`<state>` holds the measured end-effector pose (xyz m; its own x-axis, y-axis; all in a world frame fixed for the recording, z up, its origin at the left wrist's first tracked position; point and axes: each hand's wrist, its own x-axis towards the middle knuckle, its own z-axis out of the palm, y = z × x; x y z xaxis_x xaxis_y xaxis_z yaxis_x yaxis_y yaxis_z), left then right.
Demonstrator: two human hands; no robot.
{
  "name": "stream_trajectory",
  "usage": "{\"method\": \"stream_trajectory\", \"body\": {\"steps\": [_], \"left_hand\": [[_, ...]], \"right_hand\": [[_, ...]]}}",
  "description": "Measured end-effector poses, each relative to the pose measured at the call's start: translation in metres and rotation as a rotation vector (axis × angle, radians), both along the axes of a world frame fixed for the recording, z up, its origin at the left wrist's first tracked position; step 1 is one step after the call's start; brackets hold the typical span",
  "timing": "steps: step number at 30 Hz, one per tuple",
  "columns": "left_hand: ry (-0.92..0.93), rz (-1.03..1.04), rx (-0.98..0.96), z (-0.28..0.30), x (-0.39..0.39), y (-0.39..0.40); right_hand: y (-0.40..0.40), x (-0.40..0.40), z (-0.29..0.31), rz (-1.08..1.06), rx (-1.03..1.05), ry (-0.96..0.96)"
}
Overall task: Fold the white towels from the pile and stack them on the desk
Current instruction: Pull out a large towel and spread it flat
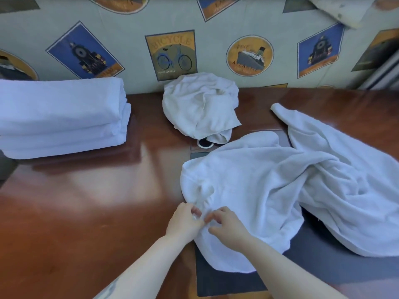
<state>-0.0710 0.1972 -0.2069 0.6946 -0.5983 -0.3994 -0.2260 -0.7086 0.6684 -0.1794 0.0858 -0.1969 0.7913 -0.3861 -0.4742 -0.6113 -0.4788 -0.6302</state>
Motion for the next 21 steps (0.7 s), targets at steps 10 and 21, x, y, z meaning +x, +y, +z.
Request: {"method": "stream_trajectory", "body": {"steps": [10,21], "left_hand": [[-0.022,-0.011,0.068,0.014,-0.001,-0.02],[-0.03,0.028,0.091,0.012,-0.007,-0.021]], "right_hand": [[-0.016,-0.008,0.013,0.266,0.037,0.066],[-0.023,-0.011,0.016,0.398,0.035,0.088]]}}
